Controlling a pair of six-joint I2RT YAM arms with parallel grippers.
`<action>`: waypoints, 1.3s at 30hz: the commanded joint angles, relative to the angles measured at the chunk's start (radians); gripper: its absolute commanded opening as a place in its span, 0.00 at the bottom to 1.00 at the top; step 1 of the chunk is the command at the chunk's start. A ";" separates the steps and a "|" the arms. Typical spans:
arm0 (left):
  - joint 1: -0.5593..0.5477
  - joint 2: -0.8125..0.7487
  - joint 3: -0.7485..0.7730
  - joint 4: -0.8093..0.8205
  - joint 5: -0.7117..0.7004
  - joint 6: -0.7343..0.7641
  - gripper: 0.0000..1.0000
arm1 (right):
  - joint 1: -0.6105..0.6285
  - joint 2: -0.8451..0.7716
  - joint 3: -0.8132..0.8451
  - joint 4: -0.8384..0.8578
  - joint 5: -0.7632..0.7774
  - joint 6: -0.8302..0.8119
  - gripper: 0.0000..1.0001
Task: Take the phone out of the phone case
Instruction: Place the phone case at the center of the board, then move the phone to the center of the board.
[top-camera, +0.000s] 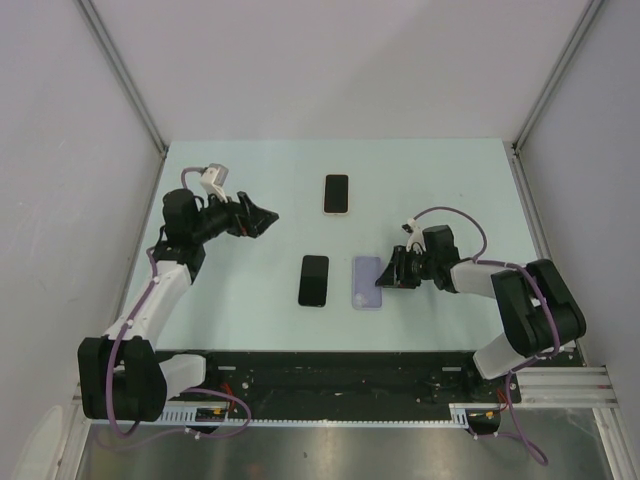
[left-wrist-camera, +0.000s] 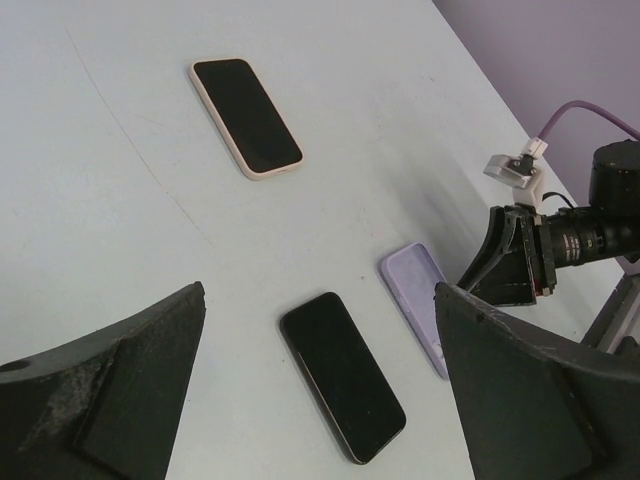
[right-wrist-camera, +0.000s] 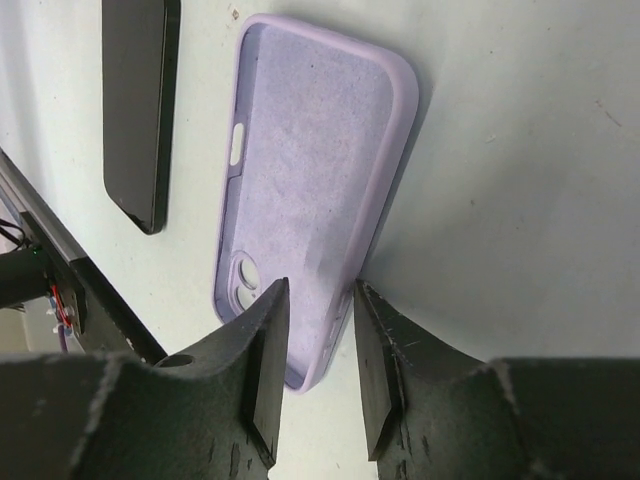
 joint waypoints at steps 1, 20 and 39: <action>0.008 -0.011 -0.005 0.021 0.010 0.014 1.00 | 0.005 -0.045 0.009 -0.035 0.018 -0.038 0.37; 0.005 0.058 0.064 -0.048 -0.064 0.042 1.00 | -0.153 -0.149 0.140 -0.078 0.007 -0.162 0.47; -0.349 0.761 0.854 -0.569 -0.484 0.113 1.00 | -0.289 -0.358 0.169 -0.109 0.018 -0.297 0.86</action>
